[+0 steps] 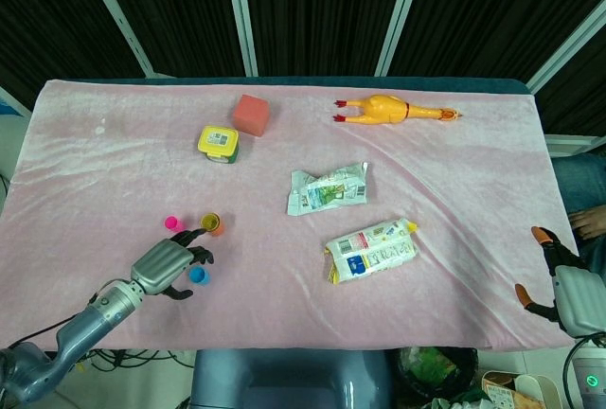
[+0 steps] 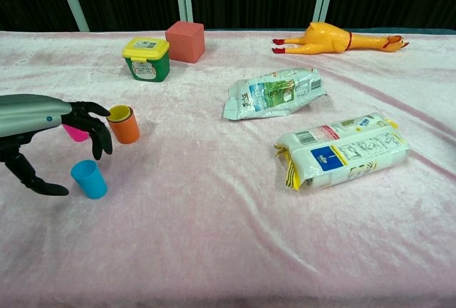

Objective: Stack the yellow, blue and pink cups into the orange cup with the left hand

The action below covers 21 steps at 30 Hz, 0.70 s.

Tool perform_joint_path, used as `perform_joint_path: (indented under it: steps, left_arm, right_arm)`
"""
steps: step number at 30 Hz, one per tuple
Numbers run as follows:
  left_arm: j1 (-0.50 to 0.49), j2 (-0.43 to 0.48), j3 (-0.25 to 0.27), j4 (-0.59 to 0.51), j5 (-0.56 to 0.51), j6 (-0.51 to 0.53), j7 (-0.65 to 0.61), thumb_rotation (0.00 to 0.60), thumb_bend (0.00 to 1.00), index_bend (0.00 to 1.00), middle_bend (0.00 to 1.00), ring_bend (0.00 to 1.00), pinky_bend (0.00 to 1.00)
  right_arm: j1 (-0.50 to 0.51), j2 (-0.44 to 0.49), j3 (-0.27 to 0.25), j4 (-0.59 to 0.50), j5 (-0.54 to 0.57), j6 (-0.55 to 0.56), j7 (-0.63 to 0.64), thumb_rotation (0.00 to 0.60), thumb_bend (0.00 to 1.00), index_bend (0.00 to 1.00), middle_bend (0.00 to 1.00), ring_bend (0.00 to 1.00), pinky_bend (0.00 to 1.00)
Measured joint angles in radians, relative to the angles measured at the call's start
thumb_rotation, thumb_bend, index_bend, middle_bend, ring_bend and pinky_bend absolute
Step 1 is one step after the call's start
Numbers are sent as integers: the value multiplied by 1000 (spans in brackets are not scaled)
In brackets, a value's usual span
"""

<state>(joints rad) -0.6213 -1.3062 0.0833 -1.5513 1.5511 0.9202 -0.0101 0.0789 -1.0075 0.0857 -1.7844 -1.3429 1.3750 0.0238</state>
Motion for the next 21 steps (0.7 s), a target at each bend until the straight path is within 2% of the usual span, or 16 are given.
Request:
perform_joint_path:
  steps: [12, 17, 21]
  left_arm:
    - [-13, -24, -8, 32, -27, -36, 2, 600, 269, 492, 517, 31, 128]
    - [-12, -26, -15, 44, -25, -22, -4, 600, 297, 513, 533, 50, 129]
    - [-5, 8, -23, 8, -16, 15, -3, 600, 297, 511, 532, 52, 128]
  right_arm:
    - [2, 1, 1, -1, 4, -5, 4, 600, 267, 33, 62, 161, 214]
    - [1, 2, 2, -2, 4, -5, 12, 600, 268, 33, 62, 161, 214]
    - [1, 1, 2, -1, 6, -2, 1, 600, 268, 33, 62, 161, 214]
